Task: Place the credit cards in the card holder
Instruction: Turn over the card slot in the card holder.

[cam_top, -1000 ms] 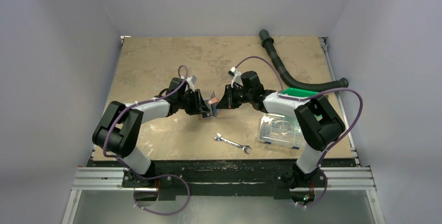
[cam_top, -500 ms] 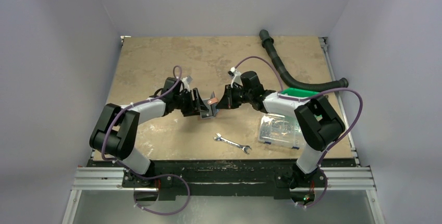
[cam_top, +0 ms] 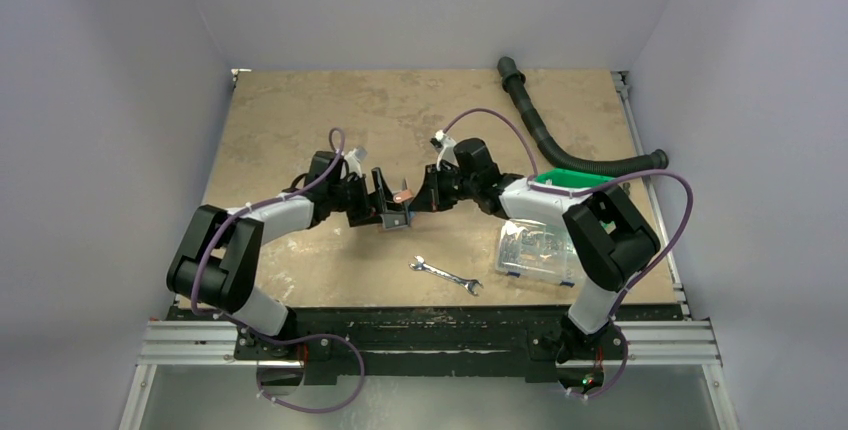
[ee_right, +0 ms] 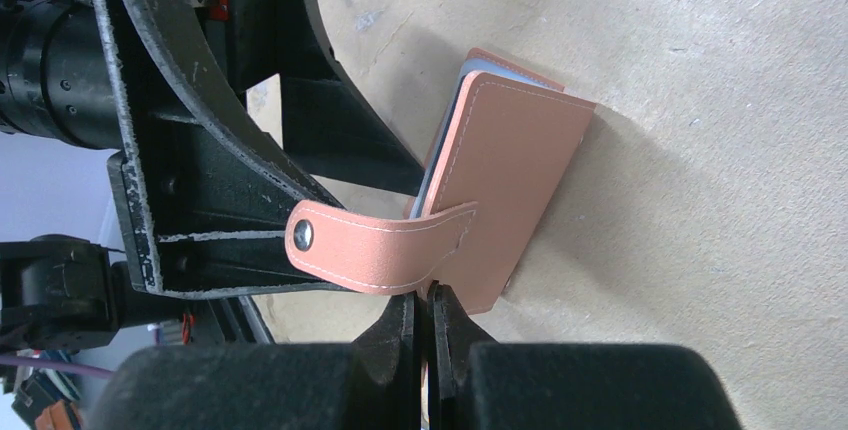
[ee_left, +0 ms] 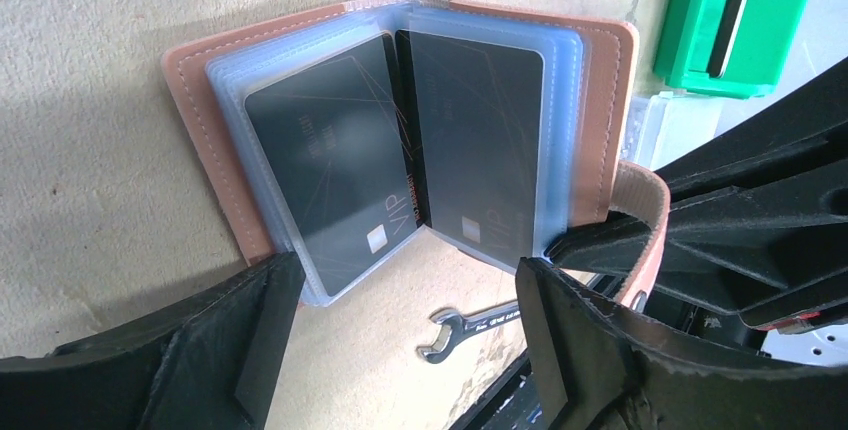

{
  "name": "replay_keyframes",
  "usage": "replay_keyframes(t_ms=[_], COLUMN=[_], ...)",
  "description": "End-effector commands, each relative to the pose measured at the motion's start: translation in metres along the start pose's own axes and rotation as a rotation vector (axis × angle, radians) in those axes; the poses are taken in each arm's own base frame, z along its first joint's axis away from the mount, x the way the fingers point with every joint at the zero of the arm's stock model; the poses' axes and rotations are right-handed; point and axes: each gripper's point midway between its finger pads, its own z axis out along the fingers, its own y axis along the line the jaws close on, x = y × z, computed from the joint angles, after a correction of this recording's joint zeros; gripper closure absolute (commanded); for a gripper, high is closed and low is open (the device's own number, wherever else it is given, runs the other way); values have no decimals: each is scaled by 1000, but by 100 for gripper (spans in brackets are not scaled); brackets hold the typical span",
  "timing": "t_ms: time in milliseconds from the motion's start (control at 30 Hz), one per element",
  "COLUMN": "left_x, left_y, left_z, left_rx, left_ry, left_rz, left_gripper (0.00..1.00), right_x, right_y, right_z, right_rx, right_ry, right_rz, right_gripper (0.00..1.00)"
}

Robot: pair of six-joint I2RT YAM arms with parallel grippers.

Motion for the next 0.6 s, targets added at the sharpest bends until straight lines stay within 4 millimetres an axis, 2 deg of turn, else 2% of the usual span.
replay_keyframes(t_ms=[0,133,367,567], left_x=[-11,-12,-13,-9], left_y=[-13,-17,-24,-17], left_z=[-6,-7,-9,-3], left_rx=[47,61,91,68], left_ry=[-45,-46,-53,-43], left_rz=[42,52,66,49], left_gripper=[15,5,0,0], right_x=[-21,-21,-21,-21], right_y=[15,15,20,22], right_z=[3,4,7,7], right_rx=[-27,-19,-14,-17], right_ry=[-49,-47,-41,-39], right_rz=[-35,-35,-44,-46], right_gripper=[100,100,100,100])
